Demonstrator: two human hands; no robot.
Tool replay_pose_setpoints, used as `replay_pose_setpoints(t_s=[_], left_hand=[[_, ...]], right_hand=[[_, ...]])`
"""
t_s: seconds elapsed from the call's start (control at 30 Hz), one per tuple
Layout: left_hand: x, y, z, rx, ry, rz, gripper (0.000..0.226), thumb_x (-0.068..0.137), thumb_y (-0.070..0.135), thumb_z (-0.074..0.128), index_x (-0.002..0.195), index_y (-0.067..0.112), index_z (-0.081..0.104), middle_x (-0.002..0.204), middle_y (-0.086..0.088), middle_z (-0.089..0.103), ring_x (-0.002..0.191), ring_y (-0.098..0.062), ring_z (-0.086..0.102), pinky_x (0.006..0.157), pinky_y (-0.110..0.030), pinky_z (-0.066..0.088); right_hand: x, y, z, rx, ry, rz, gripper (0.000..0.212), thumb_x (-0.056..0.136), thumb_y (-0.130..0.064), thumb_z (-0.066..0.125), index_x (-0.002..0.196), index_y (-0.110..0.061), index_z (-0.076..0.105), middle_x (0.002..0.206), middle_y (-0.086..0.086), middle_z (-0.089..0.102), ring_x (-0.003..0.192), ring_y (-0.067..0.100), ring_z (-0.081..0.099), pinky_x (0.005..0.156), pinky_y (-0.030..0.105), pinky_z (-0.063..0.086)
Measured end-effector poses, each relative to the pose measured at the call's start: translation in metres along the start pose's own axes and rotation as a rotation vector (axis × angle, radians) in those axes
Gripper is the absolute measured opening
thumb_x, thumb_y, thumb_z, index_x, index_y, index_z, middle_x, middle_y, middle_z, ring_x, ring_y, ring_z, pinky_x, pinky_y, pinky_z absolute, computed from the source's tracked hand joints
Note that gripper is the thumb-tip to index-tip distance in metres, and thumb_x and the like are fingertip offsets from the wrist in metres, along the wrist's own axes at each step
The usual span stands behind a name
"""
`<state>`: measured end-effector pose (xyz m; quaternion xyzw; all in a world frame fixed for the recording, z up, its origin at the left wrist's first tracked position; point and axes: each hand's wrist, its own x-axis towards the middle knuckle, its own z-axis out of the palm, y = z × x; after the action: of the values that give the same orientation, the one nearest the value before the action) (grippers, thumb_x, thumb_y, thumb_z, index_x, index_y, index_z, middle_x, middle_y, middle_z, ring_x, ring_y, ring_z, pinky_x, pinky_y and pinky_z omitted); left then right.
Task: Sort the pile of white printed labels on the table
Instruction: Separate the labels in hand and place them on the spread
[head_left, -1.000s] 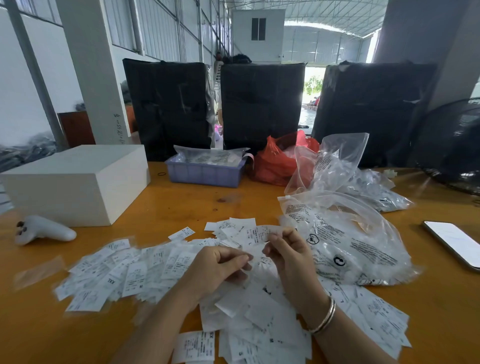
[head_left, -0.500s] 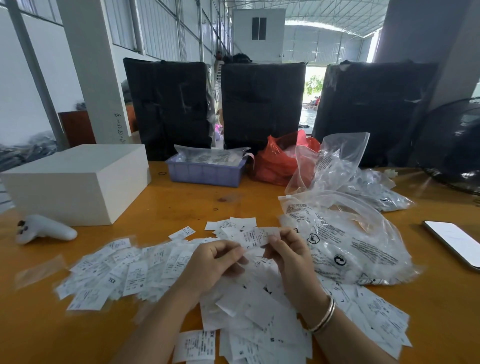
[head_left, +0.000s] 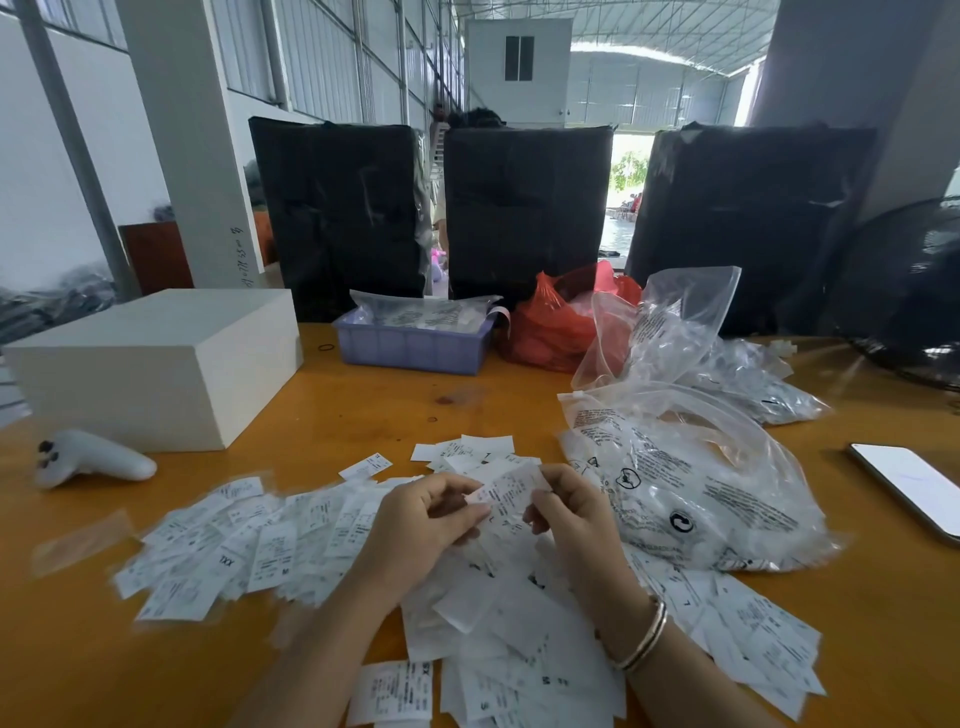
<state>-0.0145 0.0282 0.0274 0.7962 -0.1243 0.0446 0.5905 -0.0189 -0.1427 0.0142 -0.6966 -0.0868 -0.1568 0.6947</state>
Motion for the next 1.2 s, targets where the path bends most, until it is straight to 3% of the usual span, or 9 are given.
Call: replay_pose_setpoints(t_s=[0.3, 0.47, 0.53, 0.63, 0.73, 0.83, 0.9, 1.07, 1.2], left_hand=[[0.000, -0.001, 0.000, 0.086, -0.049, 0.062, 0.025, 0.077, 0.028, 0.074, 0.096, 0.039, 0.063, 0.077, 0.016, 0.070, 0.072, -0.004, 0.068, 0.065, -0.020, 0.055], [0.001, -0.006, 0.004, 0.108, 0.018, 0.086, 0.028, 0.081, 0.031, 0.073, 0.101, 0.045, 0.058, 0.070, -0.009, 0.062, 0.071, -0.016, 0.055, 0.069, -0.028, 0.047], [0.001, -0.006, 0.005, 0.076, 0.045, 0.073, 0.025, 0.082, 0.032, 0.072, 0.102, 0.042, 0.060, 0.059, -0.005, 0.055, 0.065, -0.020, 0.055, 0.063, -0.023, 0.045], [0.000, -0.003, 0.006, 0.038, 0.073, 0.065, 0.024, 0.081, 0.033, 0.072, 0.103, 0.038, 0.062, 0.054, 0.002, 0.054, 0.057, -0.013, 0.051, 0.054, -0.016, 0.040], [0.000, -0.002, 0.005, 0.049, 0.097, 0.047, 0.025, 0.083, 0.033, 0.071, 0.105, 0.038, 0.062, 0.068, -0.005, 0.065, 0.067, -0.006, 0.054, 0.056, -0.016, 0.042], [-0.001, 0.000, 0.005, 0.035, 0.083, 0.047, 0.027, 0.084, 0.026, 0.071, 0.109, 0.031, 0.063, 0.061, 0.008, 0.063, 0.059, -0.003, 0.058, 0.056, -0.014, 0.046], [-0.001, 0.001, 0.004, 0.042, 0.081, 0.048, 0.027, 0.084, 0.023, 0.071, 0.109, 0.029, 0.063, 0.069, 0.006, 0.069, 0.066, -0.007, 0.066, 0.060, -0.015, 0.050], [0.000, 0.000, 0.002, 0.108, 0.091, 0.057, 0.021, 0.084, 0.026, 0.071, 0.101, 0.035, 0.064, 0.069, -0.001, 0.067, 0.069, -0.016, 0.065, 0.061, -0.019, 0.052], [0.002, 0.001, -0.005, 0.152, 0.219, 0.088, 0.016, 0.086, 0.024, 0.069, 0.091, 0.038, 0.065, 0.074, 0.012, 0.068, 0.072, -0.005, 0.063, 0.058, -0.012, 0.051]], right_hand=[[-0.004, -0.004, 0.003, -0.051, -0.098, -0.026, 0.028, 0.087, 0.011, 0.045, 0.086, -0.009, 0.065, 0.058, -0.002, 0.055, 0.056, 0.010, 0.049, 0.054, 0.021, 0.040], [-0.008, -0.007, 0.010, -0.074, -0.231, 0.043, 0.025, 0.092, 0.002, 0.050, 0.107, -0.018, 0.052, 0.065, 0.004, 0.055, 0.047, 0.000, 0.046, 0.044, 0.015, 0.035], [-0.007, -0.007, 0.010, -0.093, -0.208, 0.038, 0.019, 0.092, -0.002, 0.054, 0.101, -0.017, 0.052, 0.067, 0.006, 0.059, 0.048, 0.003, 0.047, 0.045, 0.019, 0.036], [-0.008, -0.006, 0.011, -0.166, -0.203, -0.006, 0.019, 0.092, -0.007, 0.056, 0.100, -0.024, 0.055, 0.068, 0.001, 0.064, 0.056, 0.013, 0.050, 0.052, 0.030, 0.041], [-0.006, -0.003, 0.010, -0.152, -0.152, -0.008, 0.028, 0.092, -0.006, 0.054, 0.107, -0.029, 0.052, 0.068, -0.001, 0.067, 0.056, 0.008, 0.054, 0.053, 0.021, 0.044], [-0.005, -0.002, 0.009, -0.172, -0.164, -0.026, 0.023, 0.091, -0.005, 0.055, 0.090, -0.027, 0.063, 0.070, -0.004, 0.068, 0.056, 0.009, 0.057, 0.055, 0.022, 0.046], [-0.005, -0.002, 0.009, -0.186, -0.223, -0.030, 0.025, 0.090, -0.006, 0.056, 0.086, -0.028, 0.066, 0.072, -0.004, 0.067, 0.058, 0.010, 0.059, 0.057, 0.025, 0.047], [-0.004, -0.003, 0.008, -0.192, -0.290, 0.004, 0.024, 0.084, -0.014, 0.052, 0.089, -0.031, 0.068, 0.084, -0.004, 0.068, 0.070, 0.008, 0.061, 0.063, 0.022, 0.049], [-0.007, -0.006, 0.009, -0.205, -0.248, -0.057, 0.030, 0.089, -0.008, 0.052, 0.101, -0.034, 0.063, 0.086, -0.009, 0.068, 0.081, 0.013, 0.062, 0.073, 0.029, 0.051]])
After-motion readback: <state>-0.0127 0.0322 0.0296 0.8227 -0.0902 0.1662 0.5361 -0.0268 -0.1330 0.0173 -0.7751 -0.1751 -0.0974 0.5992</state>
